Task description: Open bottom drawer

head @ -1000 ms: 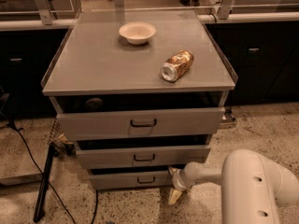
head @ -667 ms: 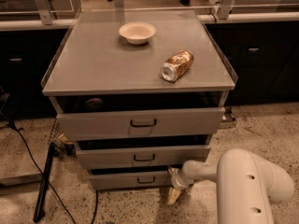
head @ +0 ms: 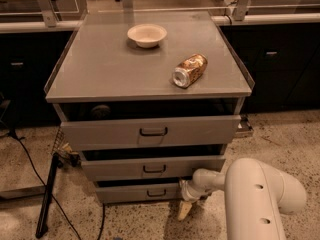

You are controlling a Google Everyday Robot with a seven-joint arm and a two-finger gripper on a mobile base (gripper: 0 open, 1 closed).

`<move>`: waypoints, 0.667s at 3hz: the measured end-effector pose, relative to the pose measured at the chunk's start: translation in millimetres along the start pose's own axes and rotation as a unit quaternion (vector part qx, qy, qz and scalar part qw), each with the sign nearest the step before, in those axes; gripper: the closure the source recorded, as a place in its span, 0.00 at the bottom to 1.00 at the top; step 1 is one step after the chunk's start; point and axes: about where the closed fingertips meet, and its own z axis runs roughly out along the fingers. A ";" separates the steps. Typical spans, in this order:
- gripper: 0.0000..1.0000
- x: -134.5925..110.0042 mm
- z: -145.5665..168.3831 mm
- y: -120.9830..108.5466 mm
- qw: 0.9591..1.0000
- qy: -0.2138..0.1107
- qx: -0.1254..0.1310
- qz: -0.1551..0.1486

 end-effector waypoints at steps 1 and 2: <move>0.00 -1.3 -3.0 0.2 1.000 -0.001 -0.004 0.004; 0.00 -3.0 -7.1 3.9 0.999 -0.012 -0.034 0.026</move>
Offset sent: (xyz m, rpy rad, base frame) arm -0.0415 -0.0026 0.0225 0.0736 0.3189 0.0147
